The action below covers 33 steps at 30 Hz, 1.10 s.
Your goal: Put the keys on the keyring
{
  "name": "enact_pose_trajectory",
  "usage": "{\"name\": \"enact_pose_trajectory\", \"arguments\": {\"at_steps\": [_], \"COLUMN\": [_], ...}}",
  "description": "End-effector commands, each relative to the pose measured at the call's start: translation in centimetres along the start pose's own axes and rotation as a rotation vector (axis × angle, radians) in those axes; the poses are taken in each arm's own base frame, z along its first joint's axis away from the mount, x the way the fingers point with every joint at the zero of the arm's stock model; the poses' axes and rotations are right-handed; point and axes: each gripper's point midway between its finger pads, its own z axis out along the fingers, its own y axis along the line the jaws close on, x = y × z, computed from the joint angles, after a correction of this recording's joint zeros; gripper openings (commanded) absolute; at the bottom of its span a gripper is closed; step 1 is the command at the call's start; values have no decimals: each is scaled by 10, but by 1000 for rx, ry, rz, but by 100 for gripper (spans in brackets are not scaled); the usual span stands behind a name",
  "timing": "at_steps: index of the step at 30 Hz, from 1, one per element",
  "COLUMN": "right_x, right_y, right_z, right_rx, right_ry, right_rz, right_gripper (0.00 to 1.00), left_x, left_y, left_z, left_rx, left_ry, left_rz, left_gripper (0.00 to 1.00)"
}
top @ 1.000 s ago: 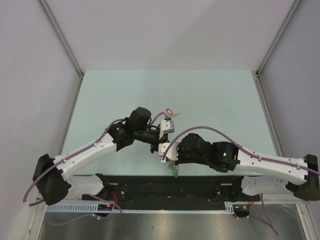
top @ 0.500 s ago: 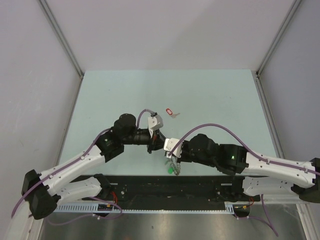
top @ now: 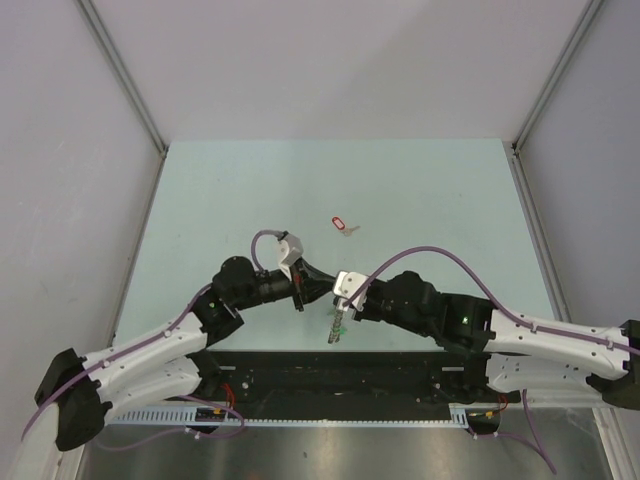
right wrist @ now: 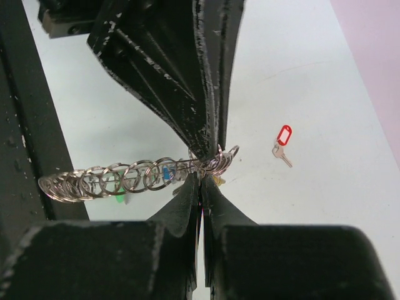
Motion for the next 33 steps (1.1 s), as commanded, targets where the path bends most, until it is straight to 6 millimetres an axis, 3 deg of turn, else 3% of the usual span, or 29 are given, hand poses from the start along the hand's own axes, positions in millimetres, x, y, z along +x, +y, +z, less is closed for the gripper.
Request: {"name": "enact_pose_trajectory", "arguments": {"at_steps": [1,6,18,23,27,29,30,33], "right_x": [-6,-10,-15,-24,-17,-16,-16,-16], "right_y": [-5,-8,16,9,-9,-20,-21,-28], "right_z": [0,7,23,21,13,7,2,-6], "right_rx": [9,-1,-102,-87,-50,-29,-34,-42], "right_ry": [-42,-63,-68,-84,-41,-32,-29,-9], "right_rz": [43,44,49,41,22,20,17,5], "right_gripper": [0,0,0,0,0,0,0,0], "left_x": [-72,-61,-65,-58,-52,-52,-50,-53], "left_y": [5,13,5,4,4,7,9,9], "left_z": [-13,-22,-22,-16,-15,-18,-20,-24], "left_rx": [-84,-121,-88,-80,-82,-105,-123,-144], "left_ry": [-362,-466,-553,-534,-516,-514,-491,-442], "left_rz": [13,-74,-107,-116,-115,-91,-82,-9], "left_gripper": [0,0,1,0,1,11,21,34]}}
